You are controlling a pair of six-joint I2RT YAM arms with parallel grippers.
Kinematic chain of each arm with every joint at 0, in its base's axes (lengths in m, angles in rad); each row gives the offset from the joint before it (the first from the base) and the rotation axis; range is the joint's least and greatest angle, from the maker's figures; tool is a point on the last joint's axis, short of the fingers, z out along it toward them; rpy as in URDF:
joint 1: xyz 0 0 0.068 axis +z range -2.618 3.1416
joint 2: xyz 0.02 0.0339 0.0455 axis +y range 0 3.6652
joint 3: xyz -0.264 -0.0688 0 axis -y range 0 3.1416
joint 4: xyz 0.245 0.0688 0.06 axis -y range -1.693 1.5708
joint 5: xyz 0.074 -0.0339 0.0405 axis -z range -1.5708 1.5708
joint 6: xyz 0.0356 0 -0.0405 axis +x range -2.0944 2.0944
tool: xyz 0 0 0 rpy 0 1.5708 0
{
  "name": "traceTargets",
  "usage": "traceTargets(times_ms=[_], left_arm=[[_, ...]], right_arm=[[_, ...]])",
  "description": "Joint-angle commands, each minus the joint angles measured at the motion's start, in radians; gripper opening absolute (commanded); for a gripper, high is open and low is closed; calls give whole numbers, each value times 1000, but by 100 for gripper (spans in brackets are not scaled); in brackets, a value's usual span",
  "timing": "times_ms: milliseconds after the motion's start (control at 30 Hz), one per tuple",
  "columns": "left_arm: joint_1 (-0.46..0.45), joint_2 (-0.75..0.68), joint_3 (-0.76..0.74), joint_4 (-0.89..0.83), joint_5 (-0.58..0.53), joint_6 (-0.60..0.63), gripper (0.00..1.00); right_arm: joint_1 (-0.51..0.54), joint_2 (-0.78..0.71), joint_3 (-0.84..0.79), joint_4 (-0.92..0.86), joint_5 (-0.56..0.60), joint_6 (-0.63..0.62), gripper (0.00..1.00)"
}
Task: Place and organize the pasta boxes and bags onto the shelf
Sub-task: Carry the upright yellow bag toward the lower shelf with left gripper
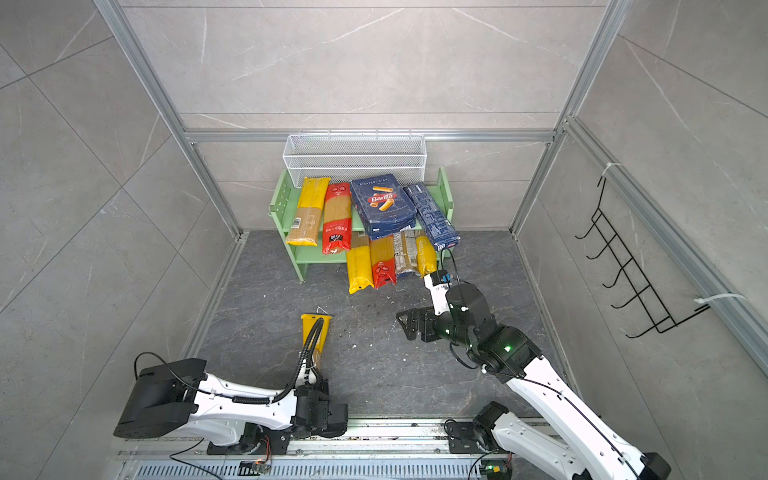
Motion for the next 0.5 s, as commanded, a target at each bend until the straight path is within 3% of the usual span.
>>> traceTargets(times_ms=[0,100,267,467], left_arm=[[-7,-99,31,-52,-220,47,0],[21,-187,17,-9,-227,160,0],[162,-325,-37,264,-139,537,0],[333,-360,-41,462,-24,820,0]], right_arm=[[-4,2,38,-10,15,5,100],[-4,2,43,-8,17,3,99],[-4,8,43,-5,16,0,100],[-4,7,47,-6,21,-8,100]])
